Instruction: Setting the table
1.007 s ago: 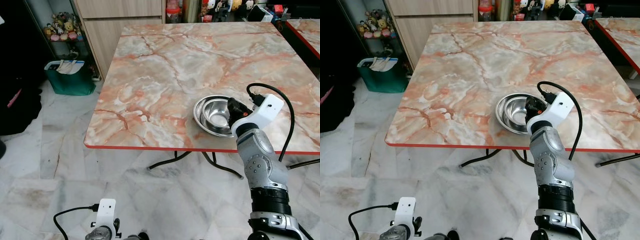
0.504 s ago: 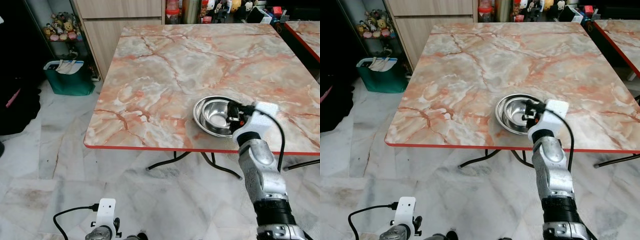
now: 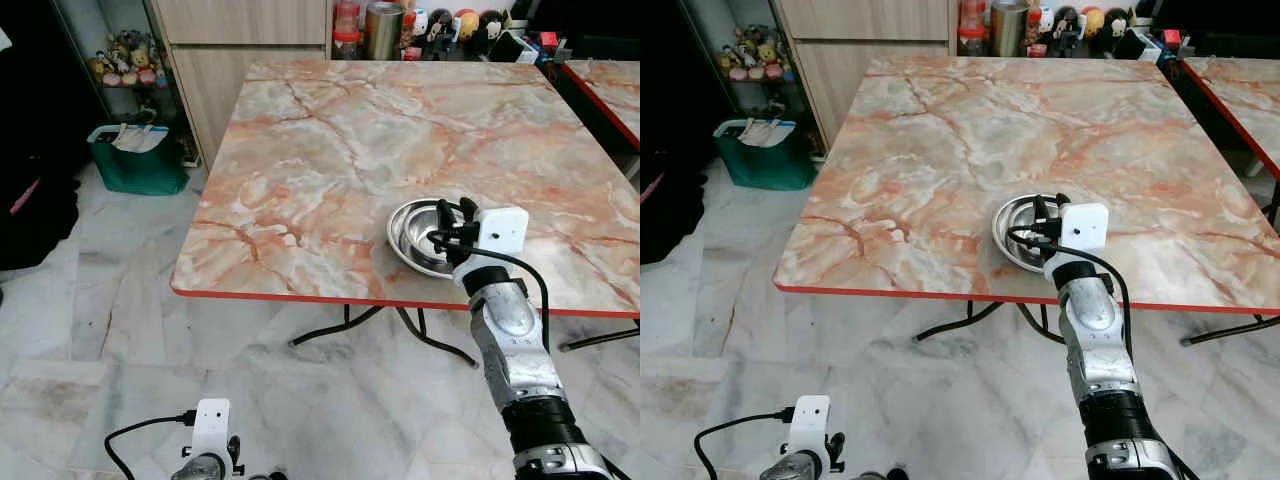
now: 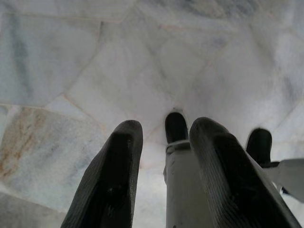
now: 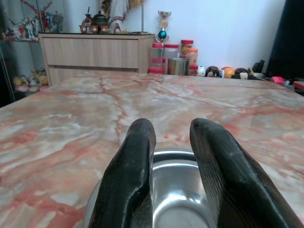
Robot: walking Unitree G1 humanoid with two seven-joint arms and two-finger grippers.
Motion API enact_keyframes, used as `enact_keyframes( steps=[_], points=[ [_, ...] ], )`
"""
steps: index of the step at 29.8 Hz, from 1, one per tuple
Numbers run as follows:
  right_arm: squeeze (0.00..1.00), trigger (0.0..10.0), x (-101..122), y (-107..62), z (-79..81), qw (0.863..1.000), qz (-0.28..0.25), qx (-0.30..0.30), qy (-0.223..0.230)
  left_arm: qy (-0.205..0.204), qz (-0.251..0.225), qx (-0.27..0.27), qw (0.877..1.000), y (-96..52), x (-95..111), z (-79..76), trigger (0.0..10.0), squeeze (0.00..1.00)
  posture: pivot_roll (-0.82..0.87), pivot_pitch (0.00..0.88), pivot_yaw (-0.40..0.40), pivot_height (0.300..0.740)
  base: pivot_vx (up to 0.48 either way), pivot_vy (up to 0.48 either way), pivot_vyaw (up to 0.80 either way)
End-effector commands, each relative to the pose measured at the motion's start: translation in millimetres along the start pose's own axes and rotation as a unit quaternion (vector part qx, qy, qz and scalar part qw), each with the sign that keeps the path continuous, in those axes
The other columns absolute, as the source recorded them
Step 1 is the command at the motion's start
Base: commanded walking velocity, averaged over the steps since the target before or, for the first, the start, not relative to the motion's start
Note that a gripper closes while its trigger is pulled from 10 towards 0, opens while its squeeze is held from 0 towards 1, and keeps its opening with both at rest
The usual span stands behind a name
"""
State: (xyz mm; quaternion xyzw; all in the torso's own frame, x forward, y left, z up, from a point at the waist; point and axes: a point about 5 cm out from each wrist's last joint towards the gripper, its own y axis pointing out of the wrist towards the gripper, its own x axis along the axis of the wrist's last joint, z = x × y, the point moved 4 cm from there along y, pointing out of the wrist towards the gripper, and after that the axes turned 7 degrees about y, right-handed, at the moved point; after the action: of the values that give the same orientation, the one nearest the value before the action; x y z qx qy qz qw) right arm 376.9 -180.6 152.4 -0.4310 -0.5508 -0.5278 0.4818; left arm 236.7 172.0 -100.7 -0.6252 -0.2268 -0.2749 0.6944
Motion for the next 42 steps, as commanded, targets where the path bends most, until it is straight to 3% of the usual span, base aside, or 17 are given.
enact_keyframes(
  steps=[1,19,42],
  points=[
    [0.00,10.0,-4.4,-3.7,-4.4,1.000,0.004,-0.008,-0.001,-0.017,0.017,0.011,1.000,-2.2,-11.9,1.3,10.0,0.00,-0.02,0.064,0.004,0.740,0.000,0.000,0.00],
    [0.00,10.0,-12.5,-7.7,-3.1,1.000,-0.002,-0.018,0.007,-0.001,0.021,0.014,1.000,-3.0,-15.5,4.3,10.0,0.00,-0.01,0.052,0.017,0.740,0.000,-0.239,0.00],
    [0.00,10.0,-26.5,-11.1,-10.9,0.999,0.021,-0.040,0.019,-0.002,0.024,0.024,0.999,-2.2,-13.3,4.6,10.0,0.00,0.00,0.112,0.013,0.740,0.000,-0.338,0.00]
  ],
)
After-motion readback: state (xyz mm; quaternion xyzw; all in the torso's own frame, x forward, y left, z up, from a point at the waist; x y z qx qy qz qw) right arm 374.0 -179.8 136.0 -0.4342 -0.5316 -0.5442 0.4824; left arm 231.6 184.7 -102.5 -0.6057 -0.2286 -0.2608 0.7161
